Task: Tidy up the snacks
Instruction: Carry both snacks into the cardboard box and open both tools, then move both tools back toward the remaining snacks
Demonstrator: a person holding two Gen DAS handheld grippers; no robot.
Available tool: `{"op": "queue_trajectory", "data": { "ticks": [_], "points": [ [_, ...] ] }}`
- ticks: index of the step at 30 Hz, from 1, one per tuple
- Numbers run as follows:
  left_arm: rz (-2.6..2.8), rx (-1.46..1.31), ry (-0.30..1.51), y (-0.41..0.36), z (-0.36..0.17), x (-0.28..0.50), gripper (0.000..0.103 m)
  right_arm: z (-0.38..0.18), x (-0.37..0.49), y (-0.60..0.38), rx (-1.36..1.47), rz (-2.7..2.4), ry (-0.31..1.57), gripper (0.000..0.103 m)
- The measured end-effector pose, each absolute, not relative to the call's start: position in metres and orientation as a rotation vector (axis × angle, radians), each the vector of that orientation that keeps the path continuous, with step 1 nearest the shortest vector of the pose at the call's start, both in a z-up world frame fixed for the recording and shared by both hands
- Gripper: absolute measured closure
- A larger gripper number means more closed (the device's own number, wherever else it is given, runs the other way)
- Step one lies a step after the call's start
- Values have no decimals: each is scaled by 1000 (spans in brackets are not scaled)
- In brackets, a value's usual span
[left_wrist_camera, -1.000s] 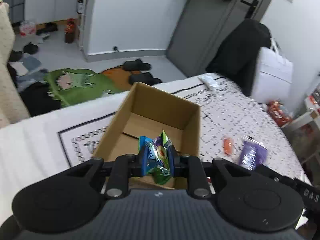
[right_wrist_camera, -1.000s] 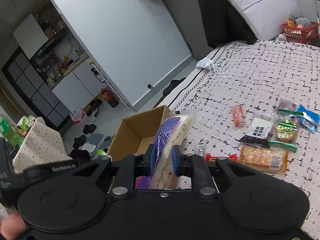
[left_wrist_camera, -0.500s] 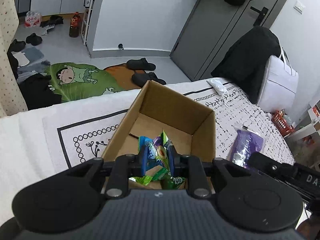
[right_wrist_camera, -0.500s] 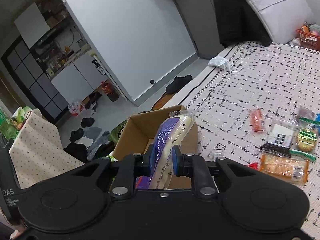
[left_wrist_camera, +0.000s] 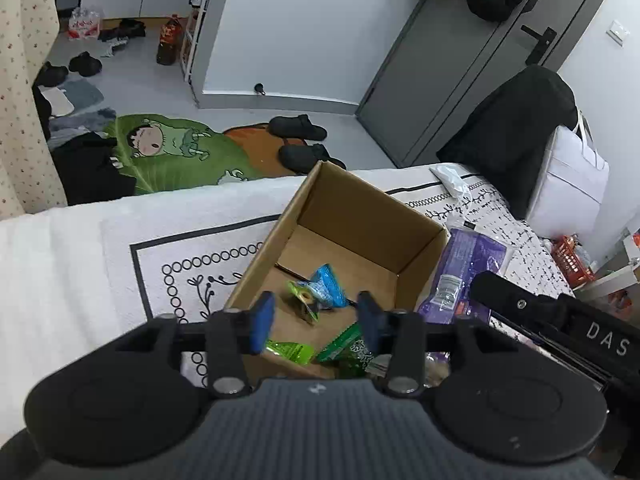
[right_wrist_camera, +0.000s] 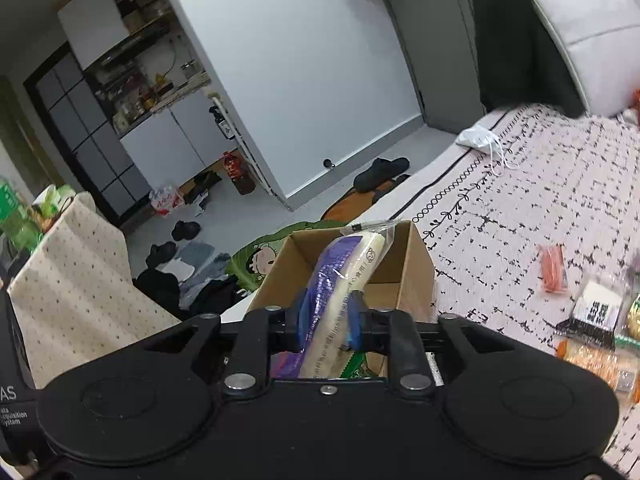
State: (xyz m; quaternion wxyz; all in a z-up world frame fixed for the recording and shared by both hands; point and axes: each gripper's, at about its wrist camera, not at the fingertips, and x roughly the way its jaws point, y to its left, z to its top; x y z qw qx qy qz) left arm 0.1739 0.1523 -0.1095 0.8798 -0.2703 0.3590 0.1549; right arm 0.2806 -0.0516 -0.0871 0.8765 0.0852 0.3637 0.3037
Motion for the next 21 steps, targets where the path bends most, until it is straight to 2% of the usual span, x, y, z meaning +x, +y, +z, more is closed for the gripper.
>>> {"op": "queue_trajectory", "data": {
  "ticks": [2, 5, 16, 18, 20, 21],
  "points": [
    [327, -555, 731, 150, -107, 171, 44, -83, 281, -58, 189, 630, 762, 71],
    [328, -534, 716, 147, -103, 170, 34, -78, 279, -73, 213, 634, 777, 71],
    [330, -459, 704, 127, -81, 164, 23, -63, 265, -124, 189, 589, 813, 69],
    [325, -449, 704, 123, -76, 162, 19, -59, 261, -131, 199, 597, 810, 65],
    [338, -451, 714, 119, -74, 160, 18, -54, 257, -137, 179, 588, 793, 54],
    [343, -453, 715, 118, -73, 158, 17, -53, 256, -141, 170, 584, 787, 54]
  ]
}}
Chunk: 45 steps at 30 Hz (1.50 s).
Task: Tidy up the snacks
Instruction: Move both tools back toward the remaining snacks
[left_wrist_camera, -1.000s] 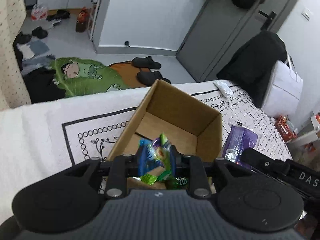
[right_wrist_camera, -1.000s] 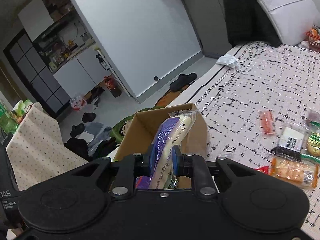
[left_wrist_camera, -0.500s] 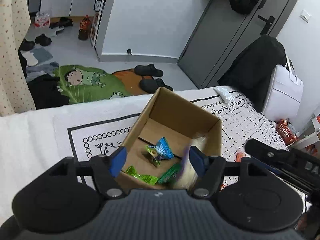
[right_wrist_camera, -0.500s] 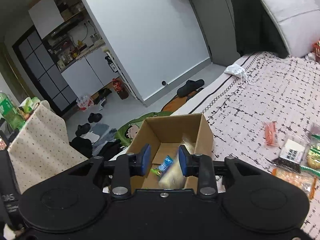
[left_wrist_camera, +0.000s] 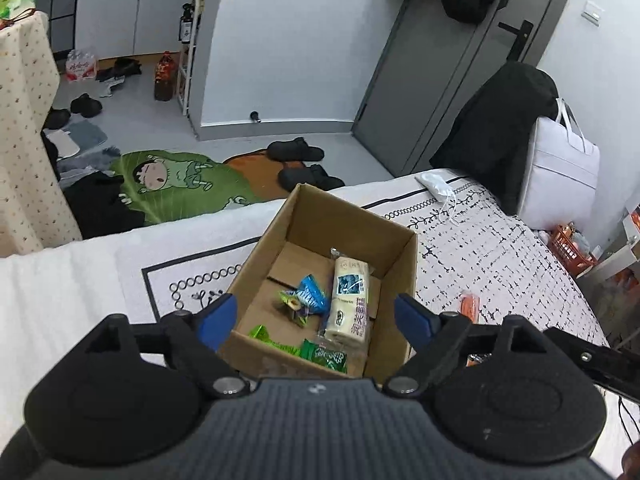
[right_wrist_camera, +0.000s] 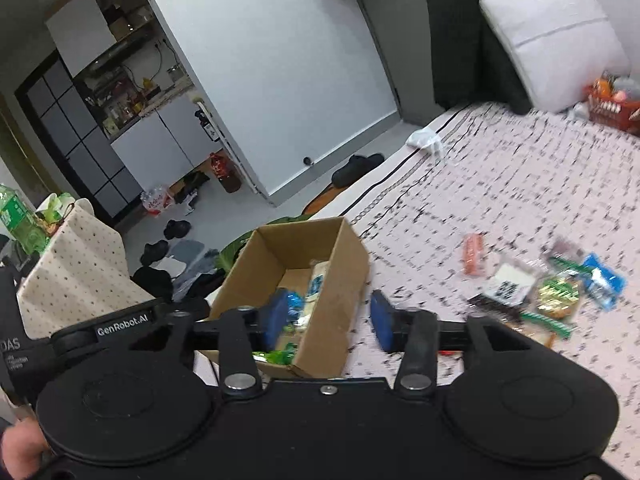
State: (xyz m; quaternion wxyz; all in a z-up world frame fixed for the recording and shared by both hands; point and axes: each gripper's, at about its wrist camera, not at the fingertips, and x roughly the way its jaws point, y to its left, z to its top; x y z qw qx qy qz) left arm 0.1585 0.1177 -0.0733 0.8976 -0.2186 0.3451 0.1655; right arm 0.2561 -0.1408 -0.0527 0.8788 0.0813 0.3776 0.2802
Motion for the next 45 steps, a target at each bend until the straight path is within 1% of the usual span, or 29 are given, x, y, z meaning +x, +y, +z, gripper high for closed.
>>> {"op": "queue_trajectory", "data": {
  "ticks": [2, 3, 6, 8, 11, 13, 16, 19, 28, 31, 32, 39, 45],
  "points": [
    [338, -453, 723, 114, -71, 157, 15, -50, 255, -151, 177, 581, 787, 53],
    [329, -450, 727, 111, -70, 156, 11, -50, 256, -158, 186, 578, 788, 52],
    [313, -430, 722, 100, -63, 155, 4, -47, 255, -175, 173, 545, 780, 48],
    [292, -434, 713, 92, -58, 154, 0, -47, 254, -187, 156, 525, 776, 42],
    [257, -430, 712, 79, -53, 155, 0, -48, 252, -207, 158, 495, 774, 35],
    [239, -420, 718, 70, -52, 156, 0, -49, 250, -220, 161, 475, 768, 32],
    [210, -405, 727, 53, -51, 159, 0, -49, 251, -239, 191, 445, 758, 22],
    [182, -386, 728, 38, -50, 162, 0, -52, 253, -255, 201, 403, 745, 19],
    [158, -346, 760, 1, -46, 170, 0, -67, 262, -288, 258, 362, 747, 18],
    [145, -345, 737, -10, -45, 172, 0, -73, 263, -301, 250, 329, 737, 10],
    [137, -352, 731, -14, -45, 172, 0, -75, 263, -304, 243, 325, 735, 10],
    [166, -362, 728, -42, -56, 184, 0, -95, 271, -324, 270, 324, 752, 10],
    [169, -373, 757, -60, -69, 198, 0, -108, 283, -342, 356, 307, 776, 18]
  ]
}}
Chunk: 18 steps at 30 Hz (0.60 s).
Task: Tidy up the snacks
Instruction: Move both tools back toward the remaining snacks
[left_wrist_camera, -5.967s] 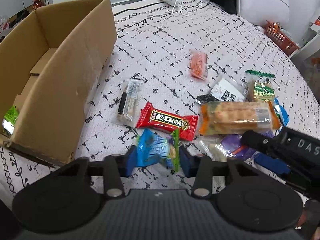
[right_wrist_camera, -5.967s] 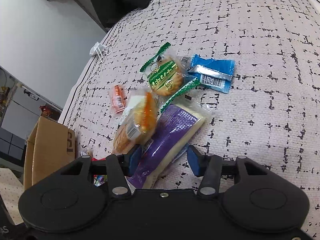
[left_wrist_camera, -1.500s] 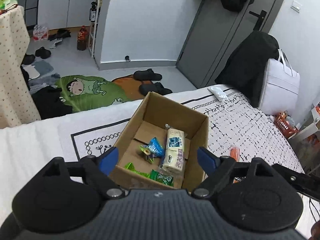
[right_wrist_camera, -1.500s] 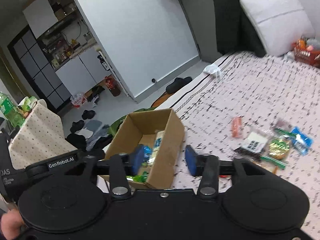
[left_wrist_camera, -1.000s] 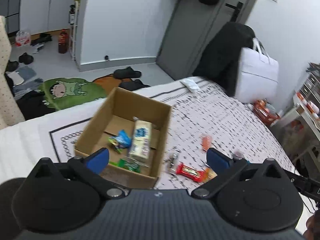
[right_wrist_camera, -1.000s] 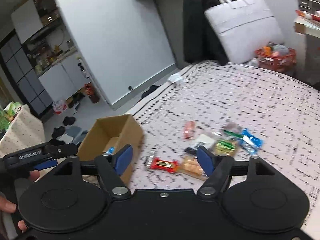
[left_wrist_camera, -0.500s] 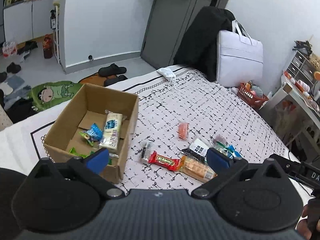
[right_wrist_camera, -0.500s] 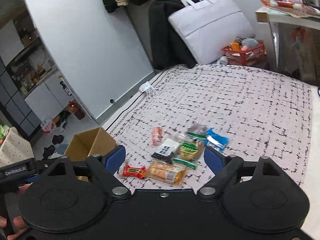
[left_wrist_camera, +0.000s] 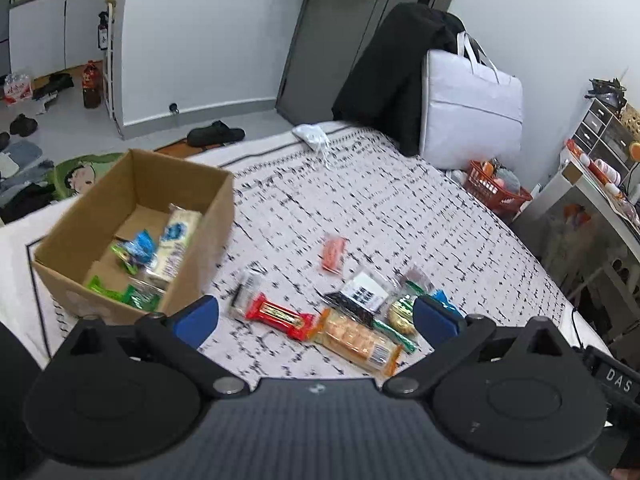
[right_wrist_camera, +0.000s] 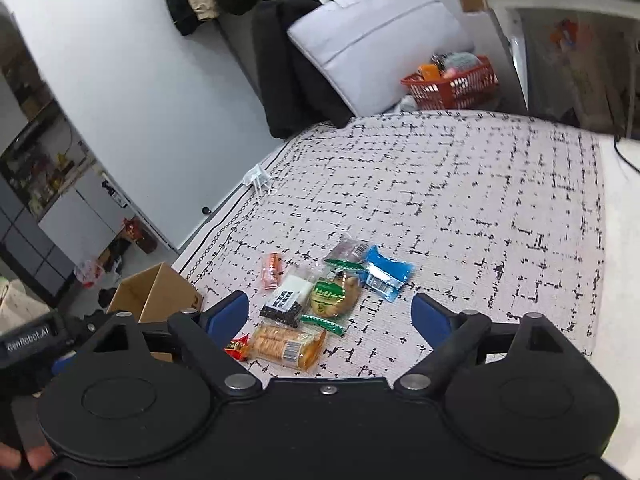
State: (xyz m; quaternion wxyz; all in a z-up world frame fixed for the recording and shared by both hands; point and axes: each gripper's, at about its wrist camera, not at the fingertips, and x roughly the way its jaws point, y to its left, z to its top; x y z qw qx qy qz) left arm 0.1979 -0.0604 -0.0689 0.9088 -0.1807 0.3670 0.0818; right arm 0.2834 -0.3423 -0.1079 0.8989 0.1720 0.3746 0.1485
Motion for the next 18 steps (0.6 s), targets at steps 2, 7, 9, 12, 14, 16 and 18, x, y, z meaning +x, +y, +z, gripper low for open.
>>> {"op": "queue_trajectory", "data": {
  "ticks": [2, 7, 9, 12, 14, 16, 18],
  "points": [
    [171, -384, 766, -65, -74, 203, 0, -113, 290, -346, 369, 300, 789, 22],
    [207, -399, 782, -74, -88, 216, 2, -117, 304, -353, 370, 296, 787, 24],
    [224, -416, 785, -76, -94, 220, 3, -120, 309, -355, 373, 291, 792, 25],
    [239, -425, 796, -81, -103, 228, 7, -128, 318, -358, 379, 285, 815, 28],
    [248, -434, 808, -84, -110, 233, 10, -135, 322, -358, 375, 281, 834, 30],
    [255, -455, 822, -86, -117, 238, 12, -141, 326, -356, 363, 280, 852, 30],
    [266, -461, 839, -90, -124, 243, 16, -145, 330, -353, 345, 284, 863, 31]
  ]
}}
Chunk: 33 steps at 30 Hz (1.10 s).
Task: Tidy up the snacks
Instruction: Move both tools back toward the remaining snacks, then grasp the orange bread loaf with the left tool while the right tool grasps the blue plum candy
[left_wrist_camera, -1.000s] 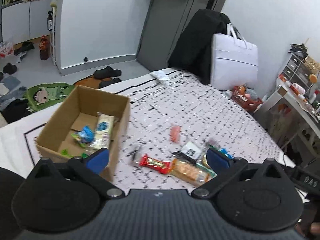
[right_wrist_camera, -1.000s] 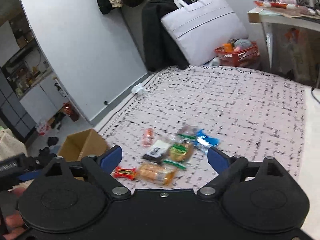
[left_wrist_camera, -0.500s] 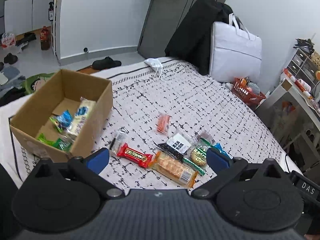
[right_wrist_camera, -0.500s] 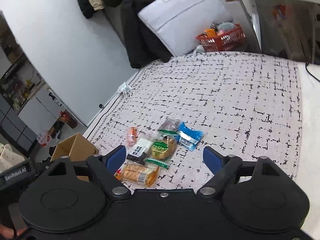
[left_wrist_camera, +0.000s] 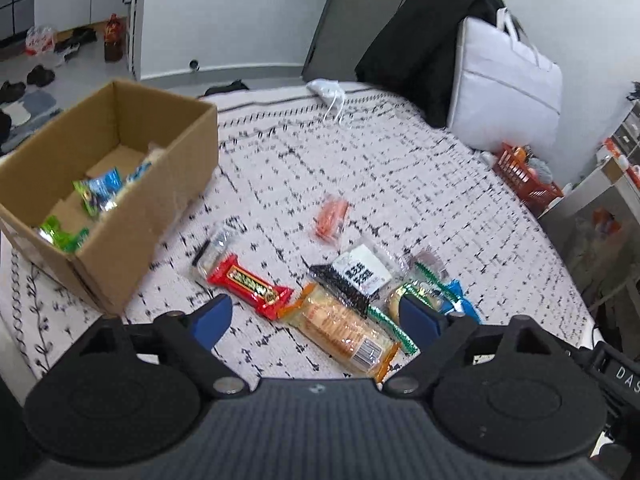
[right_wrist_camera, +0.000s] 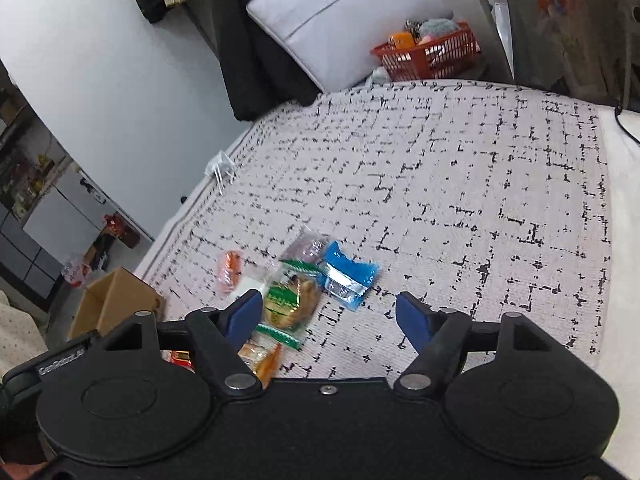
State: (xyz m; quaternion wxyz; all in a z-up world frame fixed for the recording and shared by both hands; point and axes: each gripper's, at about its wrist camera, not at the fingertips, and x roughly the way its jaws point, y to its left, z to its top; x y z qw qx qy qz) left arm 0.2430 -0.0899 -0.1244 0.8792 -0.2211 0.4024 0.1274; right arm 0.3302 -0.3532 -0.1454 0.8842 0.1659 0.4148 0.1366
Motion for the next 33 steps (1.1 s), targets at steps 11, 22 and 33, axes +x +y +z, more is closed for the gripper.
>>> {"op": "queue_trajectory", "data": {
  "ticks": [11, 22, 33],
  "points": [
    [288, -535, 956, -105, -168, 274, 41, -170, 358, -343, 217, 309, 905, 34],
    [345, -595, 1015, -111, -197, 303, 41, -196, 390, -329, 86, 318, 939, 33],
    [395, -526, 1015, -113, -203, 323, 54, -210, 407, -308, -3, 368, 913, 32]
  ]
}}
